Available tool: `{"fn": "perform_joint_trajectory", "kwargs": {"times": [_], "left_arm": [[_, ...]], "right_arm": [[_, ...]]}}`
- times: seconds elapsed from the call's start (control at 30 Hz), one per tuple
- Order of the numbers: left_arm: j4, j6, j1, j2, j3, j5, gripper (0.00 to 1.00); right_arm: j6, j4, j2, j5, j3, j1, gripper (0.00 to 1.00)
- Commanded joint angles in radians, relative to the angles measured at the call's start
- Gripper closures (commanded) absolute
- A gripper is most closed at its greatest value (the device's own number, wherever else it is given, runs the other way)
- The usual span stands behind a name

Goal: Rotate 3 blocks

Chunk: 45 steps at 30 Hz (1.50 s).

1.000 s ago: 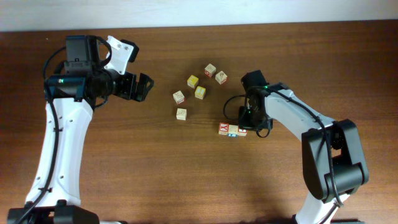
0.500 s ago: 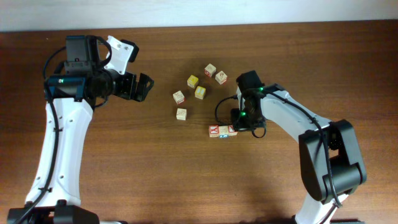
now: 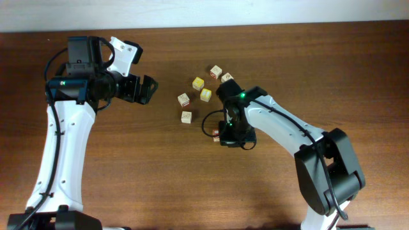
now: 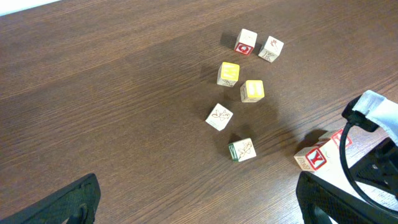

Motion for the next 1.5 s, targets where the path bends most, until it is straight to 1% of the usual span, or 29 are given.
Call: {"fn": "perform_joint_trajectory", "kwargs": {"times": [0.0,0.13,0.33,0.57,0.63,0.67,0.73,0.77,0.83,0.87,0.93,0.97,1.03,1.17,1.2,1.23,1.27,1.3,1.33,1.4,1.47], "left_arm": [[0.002,0.011,0.000,-0.004,0.014,0.014,0.01],[0.002,0.011,0.000,-0.004,0.014,0.014,0.01],[0.002,0.011,0.000,-0.004,0.014,0.014,0.01],[0.002,0.011,0.000,-0.004,0.014,0.014,0.01],[0.002,0.011,0.000,-0.004,0.014,0.014,0.01],[0.002,0.011,0.000,-0.004,0.014,0.014,0.01],[0.002,0.011,0.000,-0.004,0.014,0.014,0.01],[0.002,0.011,0.000,-0.004,0.014,0.014,0.01],[0.002,0.011,0.000,-0.004,0.014,0.014,0.01],[0.002,0.008,0.000,-0.004,0.014,0.019,0.01],[-0.047,-0.057,0.000,-0.004,0.014,0.063,0.01],[-0.054,-0.059,0.000,-0.004,0.013,0.063,0.01],[-0.045,-0.075,-0.001,-0.004,0.013,0.153,0.01],[-0.053,-0.075,-0.062,0.039,-0.011,0.165,0.00],[-0.053,-0.076,-0.096,0.069,-0.019,0.165,0.64],[-0.052,-0.107,-0.121,0.098,-0.024,0.164,1.00],[-0.051,-0.136,-0.138,0.122,-0.028,0.163,1.00],[-0.051,-0.203,-0.169,0.168,-0.032,0.151,1.00],[-0.050,-0.283,-0.203,0.214,-0.040,0.093,1.00],[-0.046,-0.390,-0.264,0.286,-0.056,-0.011,1.00],[-0.040,-0.470,-0.323,0.349,-0.060,-0.078,1.00]], "right_arm": [[0.034,0.033,-0.017,0.041,-0.031,-0.002,0.96],[0.033,0.130,-0.017,0.042,-0.084,-0.002,0.96],[0.033,0.185,-0.017,0.064,-0.090,-0.002,0.96],[0.017,0.185,-0.018,0.060,-0.087,-0.003,0.96],[0.011,0.141,-0.040,0.039,-0.058,-0.012,0.96],[-0.027,0.102,-0.084,0.020,-0.024,-0.019,0.96],[-0.066,0.040,-0.173,0.018,0.015,-0.053,0.96],[-0.092,0.023,-0.233,0.007,0.016,-0.101,0.96],[-0.188,0.023,-0.277,-0.070,0.015,-0.211,0.96],[-0.232,0.026,-0.269,-0.110,0.013,-0.250,0.96],[-0.292,0.051,-0.236,-0.161,-0.009,-0.304,0.96],[-0.294,0.064,-0.217,-0.161,-0.017,-0.319,0.96],[-0.294,0.084,-0.146,-0.161,-0.021,-0.341,0.96],[-0.302,0.122,-0.043,-0.180,-0.021,-0.339,0.96],[-0.302,0.127,-0.026,-0.180,-0.021,-0.342,0.96],[-0.302,0.130,-0.016,-0.183,-0.021,-0.346,0.96],[-0.302,0.137,-0.012,-0.183,-0.024,-0.346,0.96],[-0.302,0.150,-0.011,-0.183,-0.033,-0.346,0.96],[-0.301,0.163,-0.011,-0.183,-0.046,-0.345,0.96],[-0.301,0.190,-0.011,-0.183,-0.076,-0.346,0.96],[-0.298,0.216,-0.011,-0.196,-0.105,-0.345,0.96]]}}
